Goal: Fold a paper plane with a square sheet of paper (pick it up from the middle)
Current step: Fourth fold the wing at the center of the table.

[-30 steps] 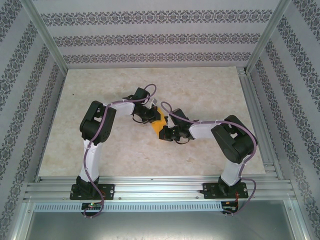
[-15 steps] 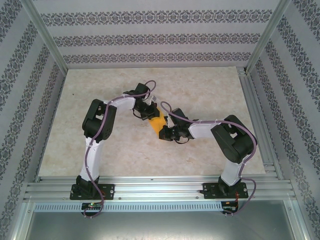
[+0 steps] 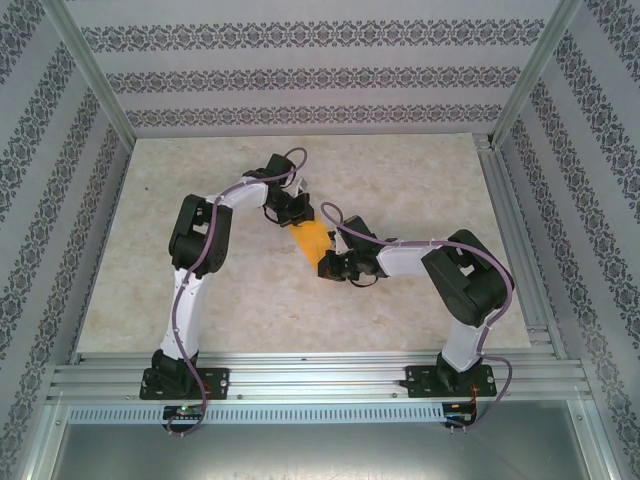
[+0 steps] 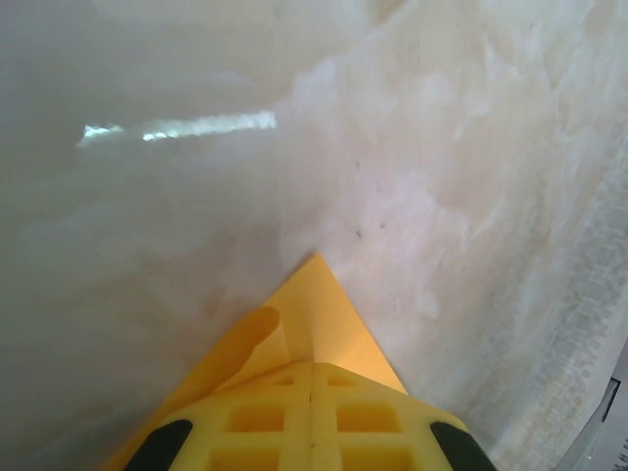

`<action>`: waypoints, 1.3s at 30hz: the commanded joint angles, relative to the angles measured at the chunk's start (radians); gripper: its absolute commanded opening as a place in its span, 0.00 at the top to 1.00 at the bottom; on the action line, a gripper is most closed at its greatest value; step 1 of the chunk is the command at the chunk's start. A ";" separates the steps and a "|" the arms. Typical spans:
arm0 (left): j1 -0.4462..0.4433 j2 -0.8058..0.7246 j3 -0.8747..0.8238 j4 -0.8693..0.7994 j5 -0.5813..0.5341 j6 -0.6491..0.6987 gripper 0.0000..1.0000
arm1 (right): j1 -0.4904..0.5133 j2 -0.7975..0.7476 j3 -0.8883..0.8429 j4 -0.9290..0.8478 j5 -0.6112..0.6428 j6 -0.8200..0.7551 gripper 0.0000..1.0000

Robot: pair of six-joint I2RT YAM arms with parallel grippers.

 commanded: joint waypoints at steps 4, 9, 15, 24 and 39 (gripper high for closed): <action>0.081 0.105 0.094 0.027 -0.204 0.045 1.00 | 0.026 0.080 -0.064 -0.262 0.058 -0.020 1.00; 0.088 0.137 0.253 -0.058 -0.178 0.068 0.98 | 0.024 0.064 -0.040 -0.278 0.053 -0.036 1.00; 0.120 0.172 0.432 -0.158 -0.190 0.077 0.97 | 0.023 0.047 -0.037 -0.268 0.040 -0.044 1.00; 0.094 -0.116 0.235 -0.105 -0.059 0.029 0.92 | 0.007 -0.062 0.096 -0.291 -0.005 -0.081 0.87; -0.136 -0.308 -0.269 0.102 0.012 -0.097 0.96 | -0.121 -0.169 -0.005 -0.121 0.008 0.012 0.75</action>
